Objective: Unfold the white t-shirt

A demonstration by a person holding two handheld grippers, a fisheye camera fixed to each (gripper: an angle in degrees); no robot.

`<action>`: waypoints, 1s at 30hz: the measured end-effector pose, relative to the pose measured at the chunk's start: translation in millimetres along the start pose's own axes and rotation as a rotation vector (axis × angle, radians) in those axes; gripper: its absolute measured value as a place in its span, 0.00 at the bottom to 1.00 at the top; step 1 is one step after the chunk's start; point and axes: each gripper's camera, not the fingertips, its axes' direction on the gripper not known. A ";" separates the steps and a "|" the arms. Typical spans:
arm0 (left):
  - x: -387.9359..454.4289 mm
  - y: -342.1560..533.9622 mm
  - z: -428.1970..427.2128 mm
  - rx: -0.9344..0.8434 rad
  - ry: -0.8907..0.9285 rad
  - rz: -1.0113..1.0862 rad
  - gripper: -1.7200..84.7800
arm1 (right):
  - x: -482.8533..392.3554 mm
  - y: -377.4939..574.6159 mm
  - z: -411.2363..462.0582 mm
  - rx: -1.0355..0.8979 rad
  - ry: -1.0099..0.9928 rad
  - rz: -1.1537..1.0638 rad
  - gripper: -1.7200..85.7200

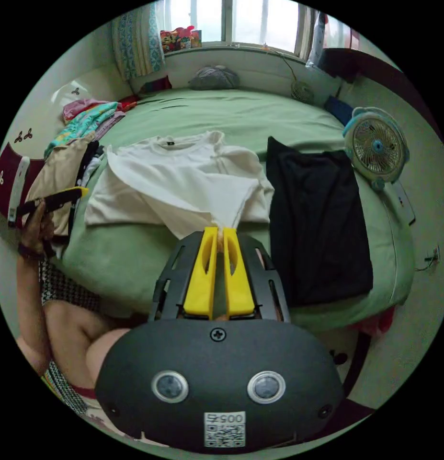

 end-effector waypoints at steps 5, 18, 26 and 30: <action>0.5 37.2 -0.6 0.032 -0.100 -0.088 0.09 | 24.0 60.7 -22.2 -0.024 0.024 0.029 0.00; 8.2 112.9 14.9 0.022 -0.016 -0.037 0.14 | 94.4 137.4 -63.0 -0.051 0.137 0.174 0.00; 29.1 134.2 40.3 -0.113 -0.075 0.147 0.14 | 99.6 144.5 -65.0 -0.067 0.140 0.172 0.01; 32.6 144.4 46.9 -0.126 -0.094 0.191 0.14 | 101.1 150.5 -66.5 -0.076 0.133 0.167 0.01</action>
